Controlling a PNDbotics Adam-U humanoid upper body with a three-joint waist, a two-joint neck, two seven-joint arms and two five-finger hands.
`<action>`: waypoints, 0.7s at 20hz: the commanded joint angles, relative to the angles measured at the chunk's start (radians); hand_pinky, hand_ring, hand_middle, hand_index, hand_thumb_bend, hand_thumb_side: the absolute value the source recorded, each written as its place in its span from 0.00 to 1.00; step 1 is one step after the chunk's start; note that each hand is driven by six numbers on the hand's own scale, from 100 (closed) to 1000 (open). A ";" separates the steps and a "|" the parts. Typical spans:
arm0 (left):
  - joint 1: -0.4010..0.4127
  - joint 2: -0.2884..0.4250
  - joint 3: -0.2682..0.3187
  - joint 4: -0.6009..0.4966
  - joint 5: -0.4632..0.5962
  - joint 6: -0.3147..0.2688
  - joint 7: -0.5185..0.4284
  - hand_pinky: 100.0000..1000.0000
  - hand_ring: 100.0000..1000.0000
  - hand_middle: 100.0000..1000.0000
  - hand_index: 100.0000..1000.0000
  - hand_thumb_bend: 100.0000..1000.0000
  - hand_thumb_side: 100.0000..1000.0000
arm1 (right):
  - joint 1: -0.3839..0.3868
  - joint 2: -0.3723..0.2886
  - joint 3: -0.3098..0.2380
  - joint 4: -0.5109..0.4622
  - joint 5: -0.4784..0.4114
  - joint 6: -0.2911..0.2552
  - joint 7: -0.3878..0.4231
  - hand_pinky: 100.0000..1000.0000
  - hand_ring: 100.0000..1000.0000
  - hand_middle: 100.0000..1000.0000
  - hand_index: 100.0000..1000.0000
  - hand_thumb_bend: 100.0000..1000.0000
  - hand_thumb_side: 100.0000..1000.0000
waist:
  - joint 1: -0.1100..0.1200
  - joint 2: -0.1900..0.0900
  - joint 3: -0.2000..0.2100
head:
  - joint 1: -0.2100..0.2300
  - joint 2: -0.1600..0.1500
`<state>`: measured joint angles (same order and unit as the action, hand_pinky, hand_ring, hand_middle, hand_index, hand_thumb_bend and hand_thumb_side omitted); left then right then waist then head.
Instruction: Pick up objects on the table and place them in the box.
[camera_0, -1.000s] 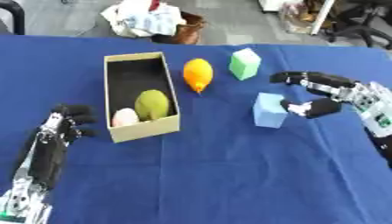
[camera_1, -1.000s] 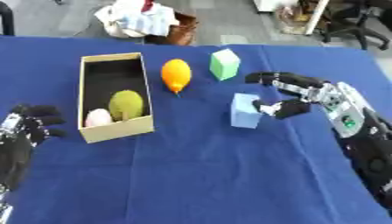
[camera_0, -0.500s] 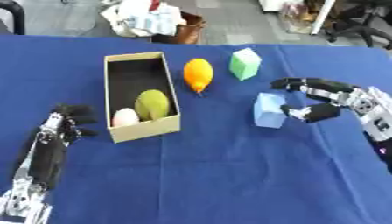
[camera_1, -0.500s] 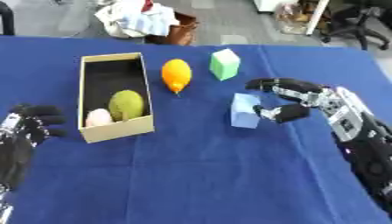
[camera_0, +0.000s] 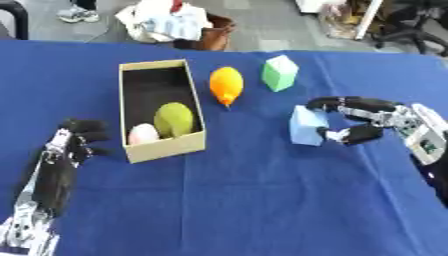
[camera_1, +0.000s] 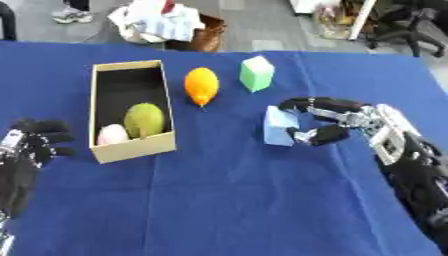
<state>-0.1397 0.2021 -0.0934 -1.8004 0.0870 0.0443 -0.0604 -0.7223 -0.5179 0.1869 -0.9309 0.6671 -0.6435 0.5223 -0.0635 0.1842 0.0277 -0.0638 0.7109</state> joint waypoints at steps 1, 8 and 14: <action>-0.006 0.018 0.005 -0.020 0.001 -0.001 0.000 0.60 0.69 0.64 0.72 0.00 0.93 | -0.013 -0.007 0.011 0.009 0.032 -0.264 0.256 0.88 0.96 1.00 1.00 0.00 0.78 | -0.003 -0.012 0.000 | -0.003 0.000; -0.005 0.017 0.005 -0.019 0.002 0.000 0.000 0.60 0.69 0.64 0.72 0.00 0.93 | -0.020 0.006 -0.006 0.042 0.106 -0.264 0.189 0.88 0.96 1.00 1.00 0.00 0.75 | -0.002 -0.011 0.000 | -0.005 0.002; -0.005 0.017 0.005 -0.019 0.001 -0.001 -0.001 0.60 0.69 0.64 0.72 0.00 0.93 | -0.032 0.025 -0.021 0.068 0.182 -0.264 0.077 0.89 0.97 1.00 1.00 0.00 0.70 | 0.000 -0.011 0.000 | -0.006 0.002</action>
<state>-0.1397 0.2021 -0.0934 -1.8004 0.0870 0.0443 -0.0605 -0.7490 -0.4897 0.1621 -0.8759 0.8170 -0.7280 0.4379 -0.0635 0.1842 0.0274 -0.0669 0.7117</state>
